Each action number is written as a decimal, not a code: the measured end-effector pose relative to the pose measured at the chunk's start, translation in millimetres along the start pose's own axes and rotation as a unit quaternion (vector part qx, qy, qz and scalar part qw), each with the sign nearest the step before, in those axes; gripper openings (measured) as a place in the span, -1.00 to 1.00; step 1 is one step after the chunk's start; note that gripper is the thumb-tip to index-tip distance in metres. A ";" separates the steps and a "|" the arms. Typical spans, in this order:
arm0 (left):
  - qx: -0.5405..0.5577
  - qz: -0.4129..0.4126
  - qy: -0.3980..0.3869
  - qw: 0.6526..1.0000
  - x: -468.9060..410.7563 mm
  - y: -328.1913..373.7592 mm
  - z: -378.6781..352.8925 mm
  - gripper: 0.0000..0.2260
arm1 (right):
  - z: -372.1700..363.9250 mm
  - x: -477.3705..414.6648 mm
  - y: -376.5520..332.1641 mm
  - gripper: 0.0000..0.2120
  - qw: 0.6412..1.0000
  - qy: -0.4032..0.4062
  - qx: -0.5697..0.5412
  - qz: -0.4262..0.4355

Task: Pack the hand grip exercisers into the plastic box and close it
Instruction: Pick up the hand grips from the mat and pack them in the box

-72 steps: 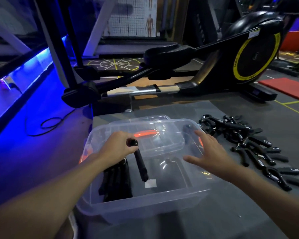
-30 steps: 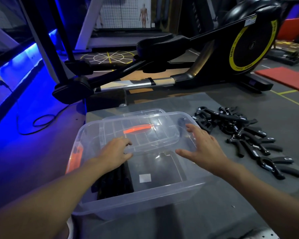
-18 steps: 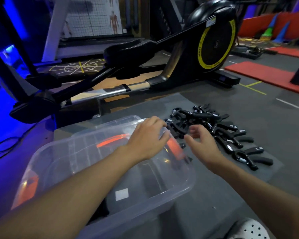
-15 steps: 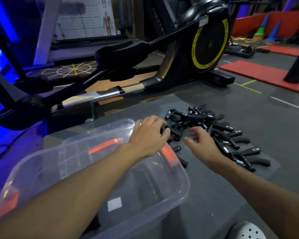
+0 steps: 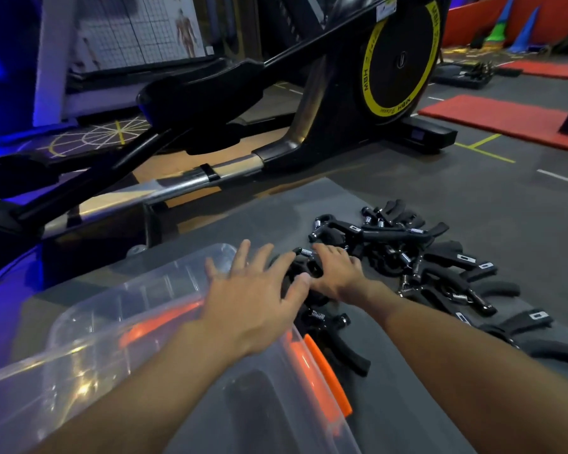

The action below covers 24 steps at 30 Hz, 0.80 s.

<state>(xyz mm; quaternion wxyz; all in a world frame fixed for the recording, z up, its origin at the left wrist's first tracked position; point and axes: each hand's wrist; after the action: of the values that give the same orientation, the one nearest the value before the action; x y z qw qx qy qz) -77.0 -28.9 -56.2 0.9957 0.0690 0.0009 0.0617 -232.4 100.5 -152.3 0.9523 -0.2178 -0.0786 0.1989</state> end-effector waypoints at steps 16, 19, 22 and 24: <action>-0.028 0.011 0.005 1.000 3.1 5.8 4.1 -0.30 | -41.5 -50.6 -21.9 -0.14 0.981 -0.153 0.116 -0.013; -0.025 0.013 0.009 1.000 3.5 6.6 3.4 -0.29 | -42.1 -38.4 -19.5 -0.24 0.978 -0.147 0.147 0.004; -0.021 0.016 0.007 1.000 2.2 6.2 3.5 -0.27 | -43.4 -24.0 -12.3 -0.26 0.980 -0.138 0.145 0.006; -0.022 0.019 0.006 1.000 1.3 6.1 3.7 -0.24 | -44.8 -10.9 -2.6 -0.27 0.982 -0.121 0.142 0.018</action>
<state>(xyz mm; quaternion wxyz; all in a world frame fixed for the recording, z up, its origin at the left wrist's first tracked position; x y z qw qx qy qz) -76.4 -23.3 -51.7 0.9956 0.0468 0.0038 0.0807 -230.8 76.7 -191.8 0.9532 -0.0556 -0.1601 0.2504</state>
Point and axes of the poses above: each hand's wrist, its own x-axis away from the middle knuckle, its own z-axis out of the back of the hand, y = z × x, and after that the axes turned 2 degrees about y, right-handed
